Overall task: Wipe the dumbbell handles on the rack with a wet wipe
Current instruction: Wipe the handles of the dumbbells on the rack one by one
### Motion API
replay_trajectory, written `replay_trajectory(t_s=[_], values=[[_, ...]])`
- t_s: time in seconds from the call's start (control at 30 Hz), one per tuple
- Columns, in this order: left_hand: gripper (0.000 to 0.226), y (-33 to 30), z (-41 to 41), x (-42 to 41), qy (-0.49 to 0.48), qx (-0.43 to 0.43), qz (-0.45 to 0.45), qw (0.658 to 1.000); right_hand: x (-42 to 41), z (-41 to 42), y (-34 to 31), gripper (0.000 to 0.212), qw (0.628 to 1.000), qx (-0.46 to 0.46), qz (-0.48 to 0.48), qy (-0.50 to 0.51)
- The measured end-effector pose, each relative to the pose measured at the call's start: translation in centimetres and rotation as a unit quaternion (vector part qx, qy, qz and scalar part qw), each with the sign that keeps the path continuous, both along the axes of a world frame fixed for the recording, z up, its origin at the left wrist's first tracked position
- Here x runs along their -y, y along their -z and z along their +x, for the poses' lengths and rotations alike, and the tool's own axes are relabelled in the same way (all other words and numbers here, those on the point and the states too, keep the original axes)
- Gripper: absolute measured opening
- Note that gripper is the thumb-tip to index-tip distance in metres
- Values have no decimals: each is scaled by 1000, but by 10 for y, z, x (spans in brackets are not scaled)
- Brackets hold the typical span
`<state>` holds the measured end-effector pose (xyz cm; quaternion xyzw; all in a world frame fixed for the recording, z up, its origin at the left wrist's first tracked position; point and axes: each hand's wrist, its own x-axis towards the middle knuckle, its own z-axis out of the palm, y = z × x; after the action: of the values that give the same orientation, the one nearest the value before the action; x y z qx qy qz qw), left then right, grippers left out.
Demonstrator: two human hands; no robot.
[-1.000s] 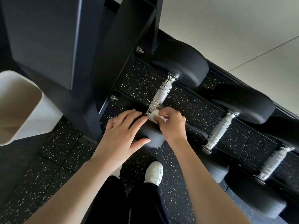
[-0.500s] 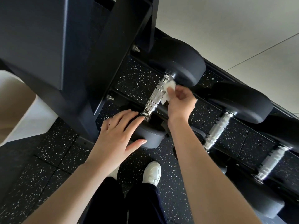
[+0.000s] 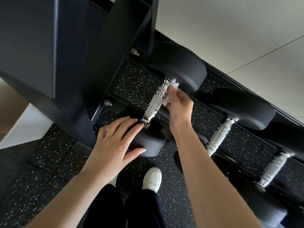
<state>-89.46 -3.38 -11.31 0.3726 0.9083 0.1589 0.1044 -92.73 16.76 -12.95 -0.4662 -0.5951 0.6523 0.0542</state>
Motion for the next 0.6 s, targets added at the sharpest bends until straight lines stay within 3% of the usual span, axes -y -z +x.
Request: replay_trajectory(t_s=[0.33, 0.47, 0.6], values=[[58, 0, 0, 1, 0, 10, -9, 1000, -5, -3, -2, 15, 983, -66, -147, 85], [58, 2, 1, 0, 0, 2, -3, 1000, -14, -3, 7, 25, 966, -105, -231, 56], [57, 4, 3, 0, -2, -6, 2, 1000, -19, 2, 18, 17, 951, -115, -286, 34]])
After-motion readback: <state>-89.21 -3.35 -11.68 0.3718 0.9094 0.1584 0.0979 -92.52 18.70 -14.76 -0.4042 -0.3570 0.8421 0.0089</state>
